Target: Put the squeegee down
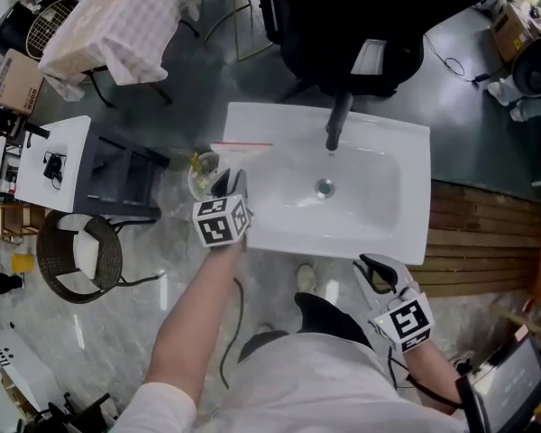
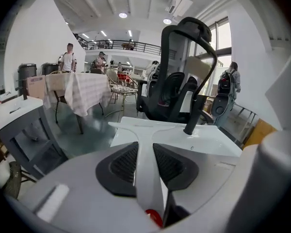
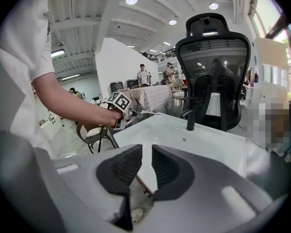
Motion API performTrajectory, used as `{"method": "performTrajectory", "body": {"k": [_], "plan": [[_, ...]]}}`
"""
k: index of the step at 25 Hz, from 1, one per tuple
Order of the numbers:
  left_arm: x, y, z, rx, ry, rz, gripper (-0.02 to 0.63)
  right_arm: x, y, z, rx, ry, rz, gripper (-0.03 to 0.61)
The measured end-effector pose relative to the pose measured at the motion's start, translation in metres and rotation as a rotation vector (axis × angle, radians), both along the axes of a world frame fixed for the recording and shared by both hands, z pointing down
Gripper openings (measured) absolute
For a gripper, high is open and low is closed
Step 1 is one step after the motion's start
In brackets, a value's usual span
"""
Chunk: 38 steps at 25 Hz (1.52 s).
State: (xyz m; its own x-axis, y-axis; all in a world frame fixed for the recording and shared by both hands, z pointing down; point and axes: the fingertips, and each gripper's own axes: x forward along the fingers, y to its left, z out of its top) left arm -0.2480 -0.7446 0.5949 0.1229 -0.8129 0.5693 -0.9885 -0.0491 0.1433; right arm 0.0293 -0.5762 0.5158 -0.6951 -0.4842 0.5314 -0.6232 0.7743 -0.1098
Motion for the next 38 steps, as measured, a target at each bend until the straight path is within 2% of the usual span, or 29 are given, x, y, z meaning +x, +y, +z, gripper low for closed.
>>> {"method": "performTrajectory", "body": {"k": [9,16,23,28,38], "plan": [[-0.010,-0.076,0.047,-0.026,-0.063,0.007,0.097,0.028,-0.025,0.032,-0.072,0.029,0.049,0.049],[-0.011,-0.097,0.070,-0.064,-0.094,0.026,0.098,0.040,-0.025,0.043,-0.111,0.020,0.070,0.049],[-0.017,-0.095,0.080,-0.080,-0.141,0.015,0.105,0.041,-0.019,0.048,-0.112,0.034,0.075,0.049],[-0.014,-0.094,0.078,-0.082,-0.166,0.018,0.184,0.042,-0.024,0.049,-0.112,0.032,0.062,0.048],[-0.017,-0.038,0.037,-0.025,-0.125,0.050,0.192,0.004,-0.005,0.036,-0.062,0.000,0.014,0.049]]}}
